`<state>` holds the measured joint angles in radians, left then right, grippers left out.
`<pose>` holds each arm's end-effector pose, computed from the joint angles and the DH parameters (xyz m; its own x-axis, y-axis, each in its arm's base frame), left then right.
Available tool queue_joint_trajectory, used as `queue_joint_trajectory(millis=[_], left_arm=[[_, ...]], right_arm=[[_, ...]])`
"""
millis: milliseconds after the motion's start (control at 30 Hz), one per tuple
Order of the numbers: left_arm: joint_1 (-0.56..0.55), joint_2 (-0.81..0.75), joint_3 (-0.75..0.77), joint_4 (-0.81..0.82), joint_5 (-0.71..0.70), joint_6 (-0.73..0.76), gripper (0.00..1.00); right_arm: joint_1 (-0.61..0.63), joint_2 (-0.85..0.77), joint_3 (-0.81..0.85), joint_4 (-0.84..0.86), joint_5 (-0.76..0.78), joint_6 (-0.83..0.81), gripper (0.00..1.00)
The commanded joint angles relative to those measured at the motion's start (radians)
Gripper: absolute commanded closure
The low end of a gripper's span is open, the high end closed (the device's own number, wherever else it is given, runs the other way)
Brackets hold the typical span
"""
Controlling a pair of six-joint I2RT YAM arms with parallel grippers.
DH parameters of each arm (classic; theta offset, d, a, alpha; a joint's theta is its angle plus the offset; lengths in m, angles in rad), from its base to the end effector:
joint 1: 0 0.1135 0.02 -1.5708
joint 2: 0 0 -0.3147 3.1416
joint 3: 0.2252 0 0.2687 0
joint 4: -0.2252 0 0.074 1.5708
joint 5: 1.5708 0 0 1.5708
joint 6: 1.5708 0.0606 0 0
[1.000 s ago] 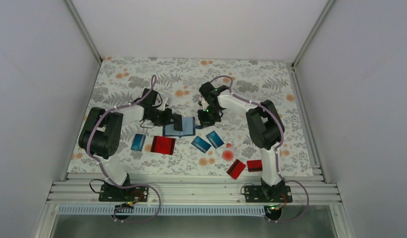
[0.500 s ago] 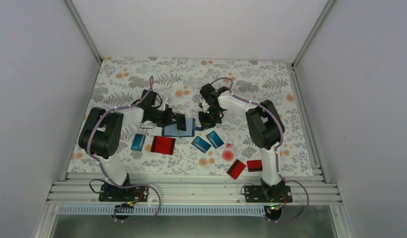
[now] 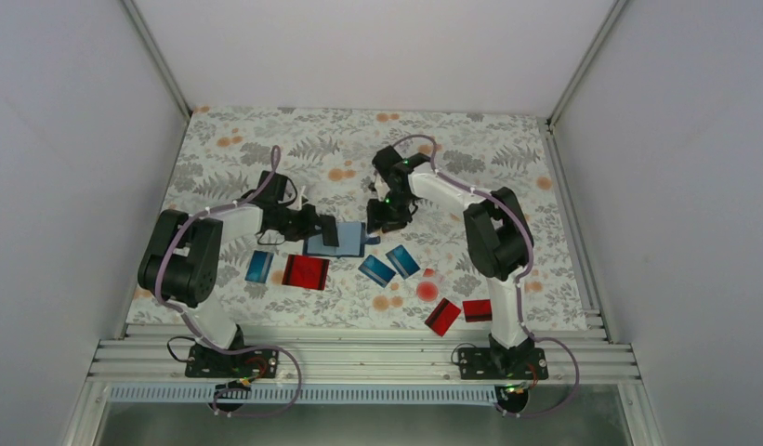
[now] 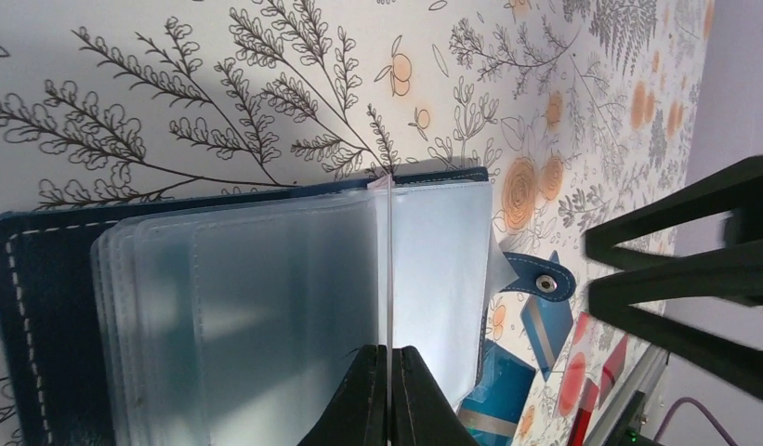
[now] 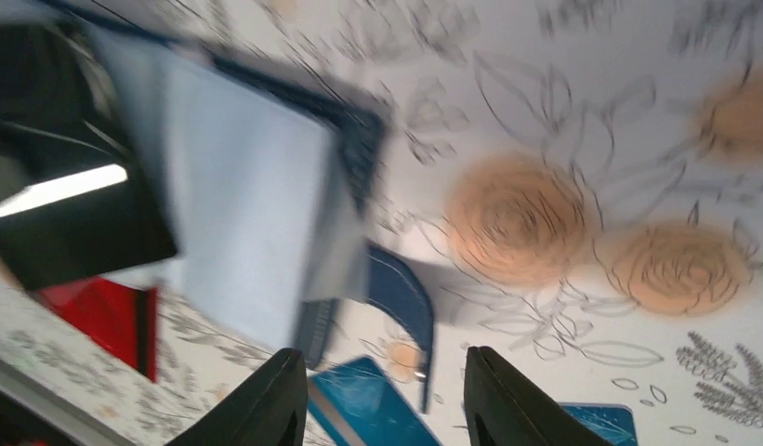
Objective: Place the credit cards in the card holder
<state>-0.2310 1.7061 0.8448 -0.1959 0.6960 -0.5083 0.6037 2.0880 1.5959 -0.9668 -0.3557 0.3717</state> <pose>0.3199 -0.1152 0.1607 -0.9754 -0.1543 -0.1574 0.0087 0.6866 -0.7270 0.3580 0.2725 0.1862 -0.9671 -0.2533 0.0216 -0.2285 0.9033 0.3630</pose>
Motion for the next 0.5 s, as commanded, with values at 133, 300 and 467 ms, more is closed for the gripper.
queue_joint_trajectory(millis=[133,300,467], left_arm=[[0.007,-0.044,-0.005,-0.032,-0.068,0.035,0.98],[0.007,-0.031,-0.008,-0.023,-0.055,0.048,0.98],[0.007,-0.017,-0.019,-0.004,-0.033,0.054,0.98]], right_arm=[[0.0,-0.066,0.115,0.051,-0.093,-0.007,0.61],[0.002,-0.025,0.088,0.096,-0.183,-0.017,0.76],[0.002,0.013,0.038,0.169,-0.253,-0.018,0.9]])
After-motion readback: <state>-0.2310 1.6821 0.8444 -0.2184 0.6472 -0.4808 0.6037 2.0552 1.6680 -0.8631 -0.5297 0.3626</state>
